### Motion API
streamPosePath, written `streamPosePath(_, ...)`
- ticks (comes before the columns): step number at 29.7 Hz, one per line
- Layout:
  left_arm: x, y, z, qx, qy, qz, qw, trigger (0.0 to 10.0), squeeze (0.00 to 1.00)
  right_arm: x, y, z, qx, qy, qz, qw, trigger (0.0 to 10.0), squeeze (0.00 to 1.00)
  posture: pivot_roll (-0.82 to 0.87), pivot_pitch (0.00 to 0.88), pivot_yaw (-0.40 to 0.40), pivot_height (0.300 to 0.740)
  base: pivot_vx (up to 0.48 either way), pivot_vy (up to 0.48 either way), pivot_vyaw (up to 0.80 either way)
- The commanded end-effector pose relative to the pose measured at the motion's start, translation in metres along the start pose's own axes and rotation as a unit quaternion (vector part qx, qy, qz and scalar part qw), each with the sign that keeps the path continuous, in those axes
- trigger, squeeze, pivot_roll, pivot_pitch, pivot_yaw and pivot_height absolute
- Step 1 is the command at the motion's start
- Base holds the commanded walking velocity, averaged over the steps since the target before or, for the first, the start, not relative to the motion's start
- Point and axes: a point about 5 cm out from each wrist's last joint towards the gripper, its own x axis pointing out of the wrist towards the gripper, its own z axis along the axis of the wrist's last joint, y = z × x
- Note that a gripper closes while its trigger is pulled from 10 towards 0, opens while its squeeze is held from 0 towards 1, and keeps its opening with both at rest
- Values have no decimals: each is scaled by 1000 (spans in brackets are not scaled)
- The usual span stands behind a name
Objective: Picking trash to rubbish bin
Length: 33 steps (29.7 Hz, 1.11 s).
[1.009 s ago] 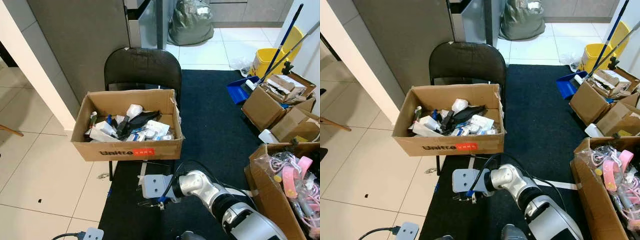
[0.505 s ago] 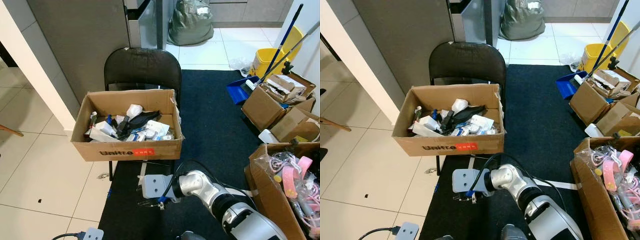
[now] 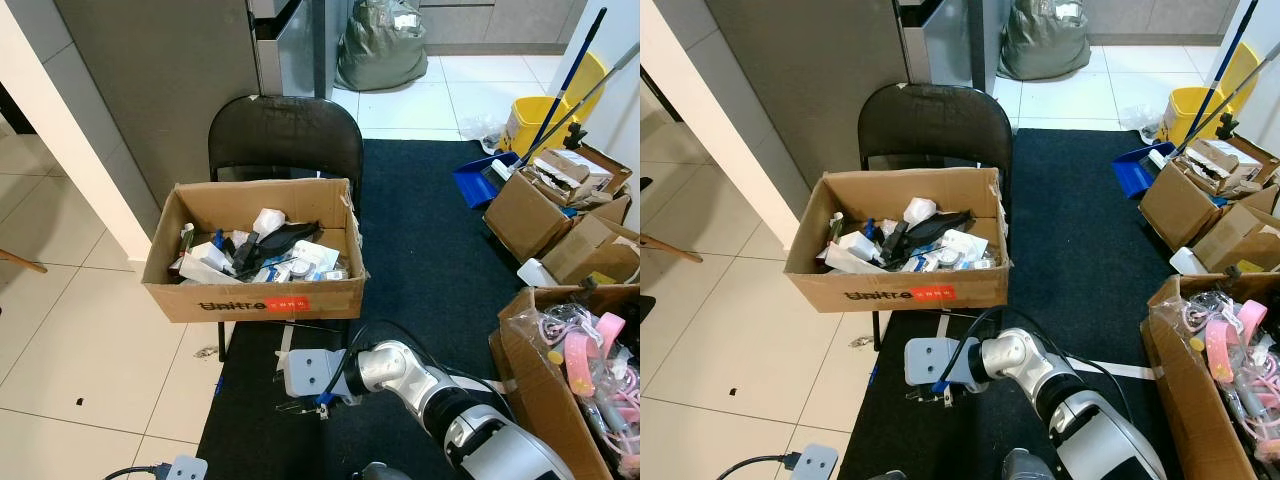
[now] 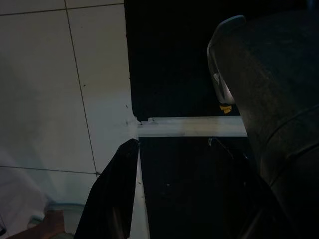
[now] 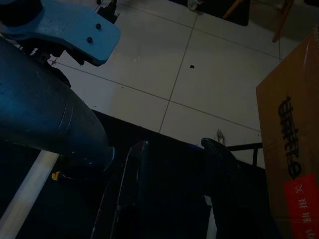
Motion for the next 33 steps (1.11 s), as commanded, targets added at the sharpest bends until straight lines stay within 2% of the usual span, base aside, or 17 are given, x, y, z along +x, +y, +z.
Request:
streamPosePath(1,0,-7,-3,3,8,-12,1000,10000,0,1,0,1,-2,-2,3,1000,10000,0,-42,88,49,740,0,0,0)
streamPosePath(33,2,-10,4,2,1,-14,1000,10000,0,1,-2,2,-3,-1,3,1000,10000,0,-42,86,52,740,0,0,0)
